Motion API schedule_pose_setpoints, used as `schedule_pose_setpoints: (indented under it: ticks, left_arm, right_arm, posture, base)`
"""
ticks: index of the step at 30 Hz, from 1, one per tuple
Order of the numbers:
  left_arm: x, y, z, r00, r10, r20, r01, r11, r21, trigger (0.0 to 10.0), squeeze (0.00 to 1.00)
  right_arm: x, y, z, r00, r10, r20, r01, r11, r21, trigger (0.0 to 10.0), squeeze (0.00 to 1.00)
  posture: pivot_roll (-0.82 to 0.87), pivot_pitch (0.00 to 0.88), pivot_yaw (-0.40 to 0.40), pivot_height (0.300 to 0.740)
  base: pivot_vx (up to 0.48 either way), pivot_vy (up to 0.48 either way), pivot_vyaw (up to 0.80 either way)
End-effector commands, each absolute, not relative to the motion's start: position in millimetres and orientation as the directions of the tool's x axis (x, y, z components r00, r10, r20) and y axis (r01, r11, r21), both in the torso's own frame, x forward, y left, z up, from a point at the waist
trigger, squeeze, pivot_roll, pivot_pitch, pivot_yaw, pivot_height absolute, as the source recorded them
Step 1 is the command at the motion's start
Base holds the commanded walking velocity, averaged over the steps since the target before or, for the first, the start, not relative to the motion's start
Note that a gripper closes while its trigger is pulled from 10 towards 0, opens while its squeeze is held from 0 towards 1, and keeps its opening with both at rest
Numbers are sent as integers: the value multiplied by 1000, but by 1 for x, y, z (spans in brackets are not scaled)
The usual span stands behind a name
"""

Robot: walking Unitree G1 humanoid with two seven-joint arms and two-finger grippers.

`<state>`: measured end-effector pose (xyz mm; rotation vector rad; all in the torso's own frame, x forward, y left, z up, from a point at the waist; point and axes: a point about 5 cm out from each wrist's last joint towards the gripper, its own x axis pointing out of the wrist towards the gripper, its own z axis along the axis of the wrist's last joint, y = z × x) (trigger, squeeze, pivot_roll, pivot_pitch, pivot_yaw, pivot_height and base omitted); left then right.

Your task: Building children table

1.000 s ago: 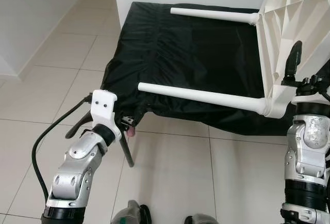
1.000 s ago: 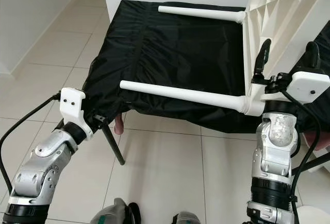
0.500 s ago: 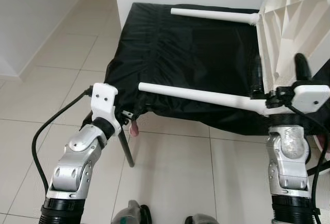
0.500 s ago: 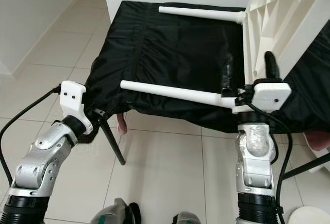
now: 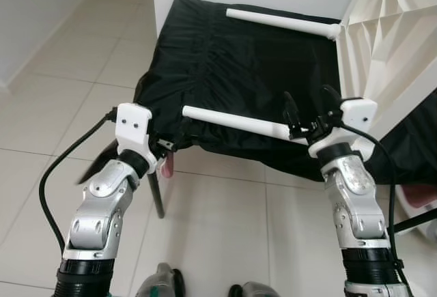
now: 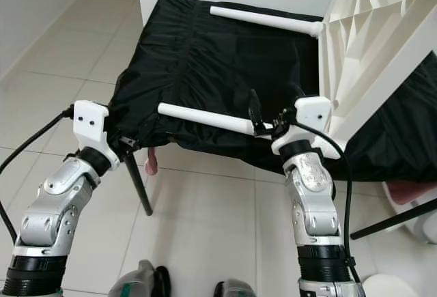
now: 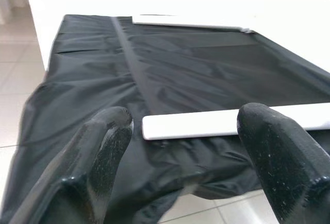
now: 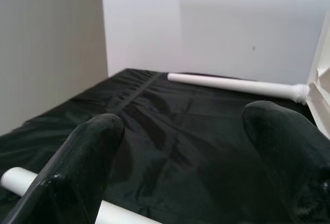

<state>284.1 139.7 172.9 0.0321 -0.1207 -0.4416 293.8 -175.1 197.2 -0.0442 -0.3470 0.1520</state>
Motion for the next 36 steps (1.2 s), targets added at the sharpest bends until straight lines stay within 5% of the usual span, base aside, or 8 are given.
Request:
schedule_pose_setpoints:
  ticks: [1, 16, 36]
  left_arm:
    - [292, 149, 172, 959, -251, 134, 249, 968, 32, 10000, 0]
    - [287, 161, 156, 982, -161, 97, 167, 984, -61, 10000, 0]
    - [278, 155, 147, 987, -142, 76, 143, 990, -16, 10000, 0]
  right_arm:
    - [298, -178, 191, 947, 133, 293, -122, 991, -57, 10000, 0]
    - [298, -149, 172, 933, 215, 288, -224, 975, 0, 10000, 0]
    - [298, -154, 155, 953, 173, 248, -174, 985, -19, 10000, 0]
  posture:
    - [91, 54, -107, 740]
    - [95, 20, -96, 740]
    - [100, 24, -72, 740]
  base:
    - [0, 0, 0]
    - [0, 0, 0]
    - [0, 0, 0]
